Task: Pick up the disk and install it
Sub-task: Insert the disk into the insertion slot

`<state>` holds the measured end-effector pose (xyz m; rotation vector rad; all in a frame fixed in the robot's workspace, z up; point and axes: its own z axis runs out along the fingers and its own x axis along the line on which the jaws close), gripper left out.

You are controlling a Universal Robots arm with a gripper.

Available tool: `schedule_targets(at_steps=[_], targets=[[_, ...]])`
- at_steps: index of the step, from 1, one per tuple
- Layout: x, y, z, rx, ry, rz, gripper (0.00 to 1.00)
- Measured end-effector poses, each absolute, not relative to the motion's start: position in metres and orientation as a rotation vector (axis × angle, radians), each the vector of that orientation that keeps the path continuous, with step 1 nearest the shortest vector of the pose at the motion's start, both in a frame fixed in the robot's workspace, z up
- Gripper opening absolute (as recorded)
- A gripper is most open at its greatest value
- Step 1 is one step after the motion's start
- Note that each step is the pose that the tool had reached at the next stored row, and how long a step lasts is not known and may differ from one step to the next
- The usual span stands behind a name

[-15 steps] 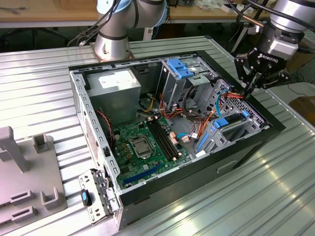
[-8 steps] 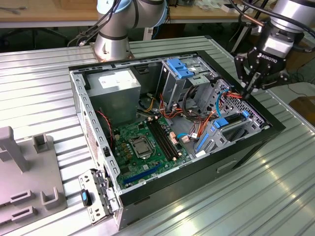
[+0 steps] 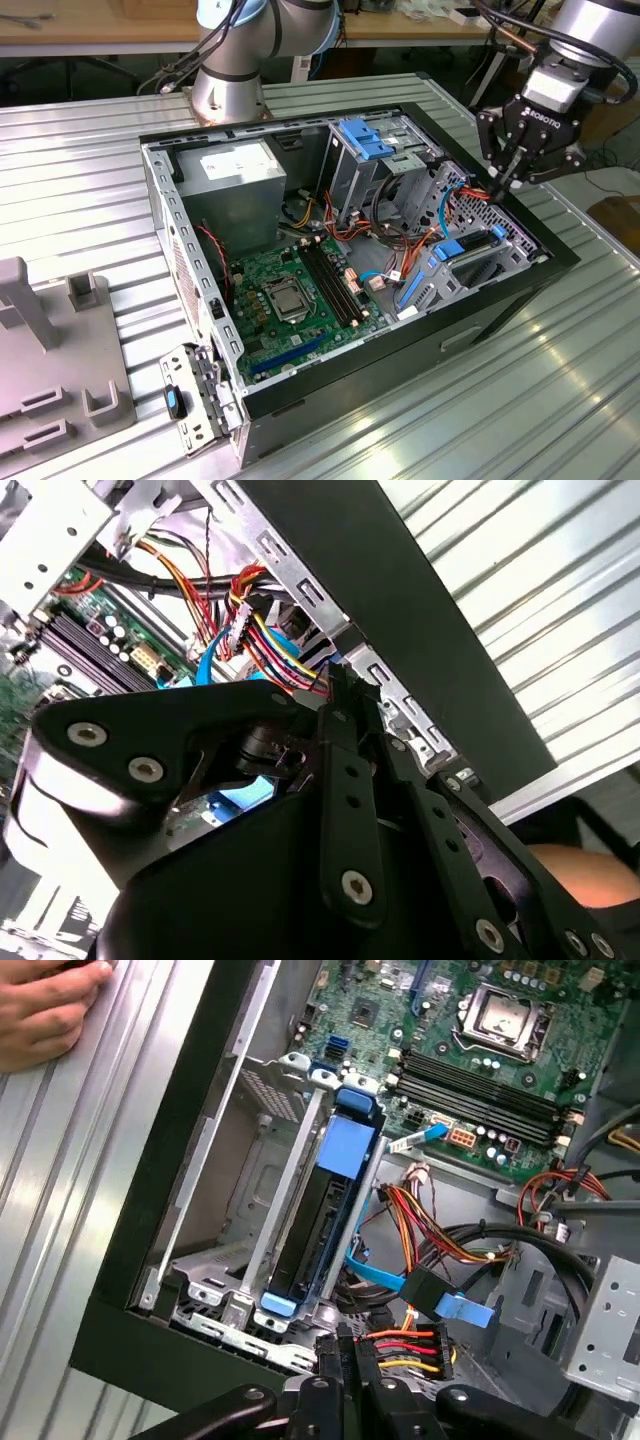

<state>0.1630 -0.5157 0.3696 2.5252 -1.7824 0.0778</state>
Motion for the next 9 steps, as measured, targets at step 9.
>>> schedule_targets(at_steps=[9], targets=[[0.1616, -0.5159, 0.3688, 2.373, -1.975, 0.070, 0.16]])
